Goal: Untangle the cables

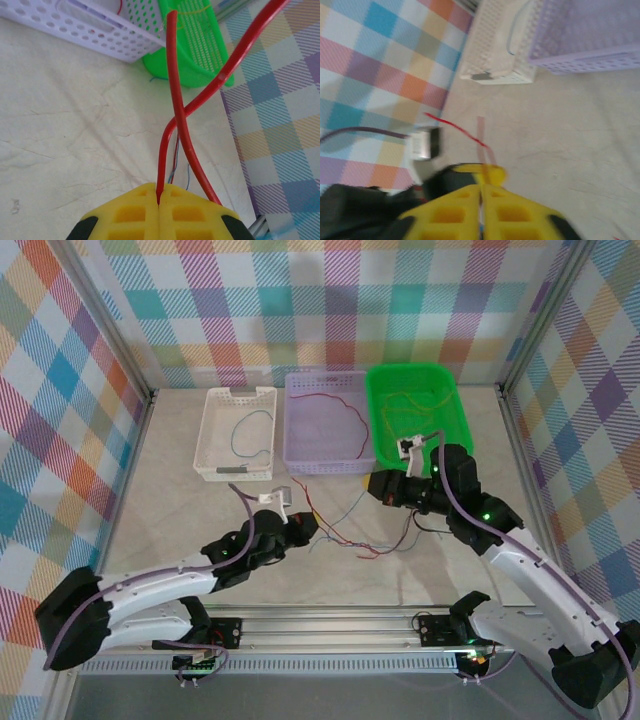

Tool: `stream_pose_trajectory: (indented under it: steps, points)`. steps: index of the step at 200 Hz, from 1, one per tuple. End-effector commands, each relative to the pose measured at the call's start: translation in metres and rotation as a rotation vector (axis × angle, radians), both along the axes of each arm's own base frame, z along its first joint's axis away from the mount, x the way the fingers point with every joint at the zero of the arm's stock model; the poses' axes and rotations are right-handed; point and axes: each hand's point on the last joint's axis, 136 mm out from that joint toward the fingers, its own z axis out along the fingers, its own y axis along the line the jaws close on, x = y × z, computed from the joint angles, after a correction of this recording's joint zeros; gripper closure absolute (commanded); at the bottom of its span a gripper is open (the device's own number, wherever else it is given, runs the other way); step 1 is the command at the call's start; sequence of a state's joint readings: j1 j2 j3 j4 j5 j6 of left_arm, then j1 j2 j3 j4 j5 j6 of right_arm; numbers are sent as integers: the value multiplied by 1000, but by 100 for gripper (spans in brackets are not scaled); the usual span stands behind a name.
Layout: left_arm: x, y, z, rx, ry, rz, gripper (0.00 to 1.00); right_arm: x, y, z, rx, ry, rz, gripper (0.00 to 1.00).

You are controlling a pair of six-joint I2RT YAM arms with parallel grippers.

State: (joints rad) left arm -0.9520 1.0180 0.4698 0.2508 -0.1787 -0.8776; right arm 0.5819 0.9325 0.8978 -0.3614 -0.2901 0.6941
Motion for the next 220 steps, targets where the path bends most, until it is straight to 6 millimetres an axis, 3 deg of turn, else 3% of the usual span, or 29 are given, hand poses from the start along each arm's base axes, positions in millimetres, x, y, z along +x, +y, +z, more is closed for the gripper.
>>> stream_pose_trajectory:
  steps: [1,15,41,76,104,122,172,220]
  points:
    - [3,21,-6,70,10,61,100,2,-18,-41,-158,-13,-29,54]
    - [3,30,-7,56,28,87,100,2,-23,-54,-203,-28,-27,44]
    - [5,41,-4,30,49,127,100,-4,-21,-77,-233,-22,29,35]
    - [7,42,1,3,85,147,100,-30,14,-92,-109,6,213,33]
    - [8,37,2,-16,97,134,100,-46,43,-112,-122,-8,314,38]
    - [8,36,1,-20,103,132,100,-46,53,-124,-180,-27,332,47]
    - [5,42,-2,-6,108,142,100,-36,63,-142,-284,-110,311,64]
    - [4,48,-4,4,106,160,100,-45,67,-144,-276,-112,358,68]
